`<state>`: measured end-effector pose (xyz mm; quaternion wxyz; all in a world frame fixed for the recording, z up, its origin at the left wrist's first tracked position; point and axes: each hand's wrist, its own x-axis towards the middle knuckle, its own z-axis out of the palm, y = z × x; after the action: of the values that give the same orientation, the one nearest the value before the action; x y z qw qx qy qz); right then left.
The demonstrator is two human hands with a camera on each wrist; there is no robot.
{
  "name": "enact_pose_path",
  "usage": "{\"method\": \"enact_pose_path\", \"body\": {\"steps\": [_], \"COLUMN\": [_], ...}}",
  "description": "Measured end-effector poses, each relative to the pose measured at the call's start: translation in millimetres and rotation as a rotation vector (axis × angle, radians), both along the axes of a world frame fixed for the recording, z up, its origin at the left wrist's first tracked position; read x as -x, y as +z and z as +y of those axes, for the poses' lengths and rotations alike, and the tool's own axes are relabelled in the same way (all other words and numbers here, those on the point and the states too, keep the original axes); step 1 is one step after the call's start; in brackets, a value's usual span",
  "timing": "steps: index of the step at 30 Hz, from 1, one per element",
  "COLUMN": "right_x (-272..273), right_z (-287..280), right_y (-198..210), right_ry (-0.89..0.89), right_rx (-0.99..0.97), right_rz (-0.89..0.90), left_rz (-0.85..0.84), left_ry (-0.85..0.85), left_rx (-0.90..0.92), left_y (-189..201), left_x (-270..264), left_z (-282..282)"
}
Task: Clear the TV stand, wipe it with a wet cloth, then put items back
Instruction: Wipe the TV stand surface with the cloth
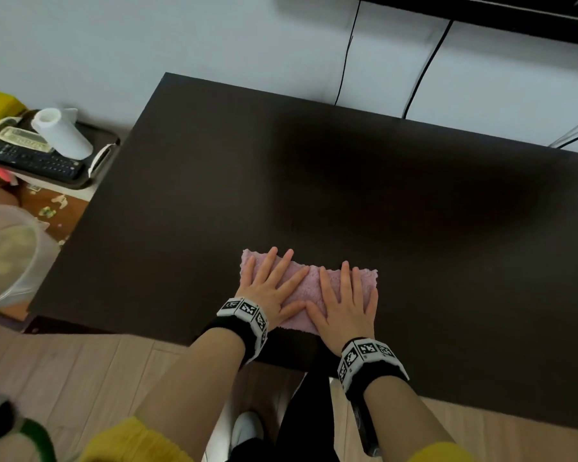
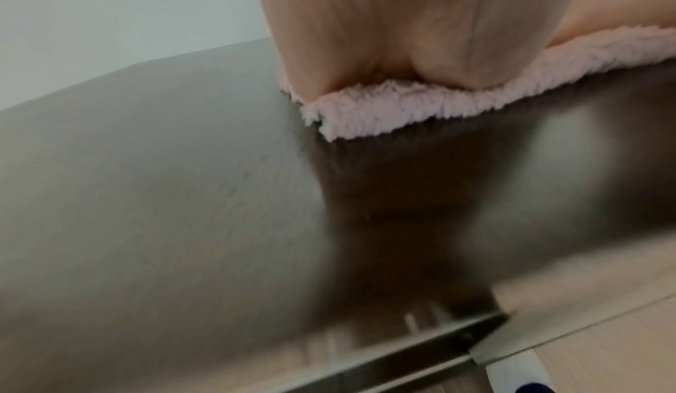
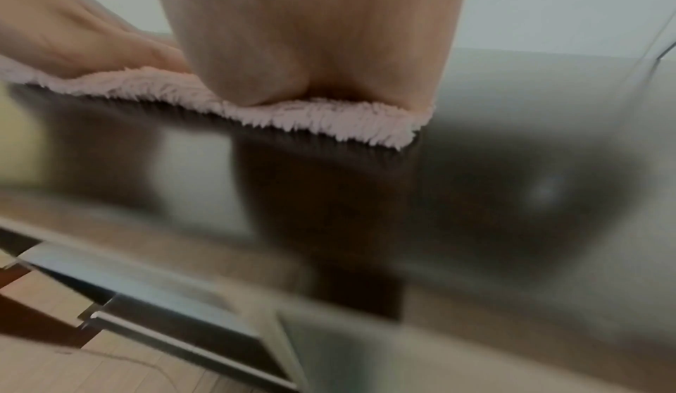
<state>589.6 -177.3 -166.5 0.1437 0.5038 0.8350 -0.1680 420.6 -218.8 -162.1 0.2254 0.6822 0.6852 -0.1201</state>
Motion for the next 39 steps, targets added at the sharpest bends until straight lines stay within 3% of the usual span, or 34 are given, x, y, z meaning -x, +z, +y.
{"method": "enact_pose_path", "body": {"steps": [5,10,17,22,28,39], "right_x": [-18.5,-54.7,-80.3,-74.3,-63.0,-50.3], "right_z": [-47.6,-47.9,-37.7,-23.5,25.3,187.9], "right_y": [0.5,9.5,6.1,-0.9,-4.8,-2.6], "right_ry": [-0.015,0.045,-0.031,-0.135,-0.268,-0.141], "right_rx": [0.010,0.074,0.069,-0.003,-0.028,-0.031], "right_rz": [-0.002,-0.065,-0.088,-0.053,-0.035,-0.003], "left_rz": [-0.018,-0.049,-0.048,-0.048,-0.056,-0.035], "left_ry": [-0.016,-0.057,-0.090,0.021,0.032,0.131], "left_rx": [0.027,0.020,-0.020,-0.021,-0.039,-0.120], "left_y": [5.1,9.8,4.4,3.2,-1.2,-7.2], "left_x": [-16.4,-37.7,-65.9,-77.3,-85.0,-85.8], "left_z": [-42.4,-59.4,-37.7,-12.3,46.2,196.7]}}
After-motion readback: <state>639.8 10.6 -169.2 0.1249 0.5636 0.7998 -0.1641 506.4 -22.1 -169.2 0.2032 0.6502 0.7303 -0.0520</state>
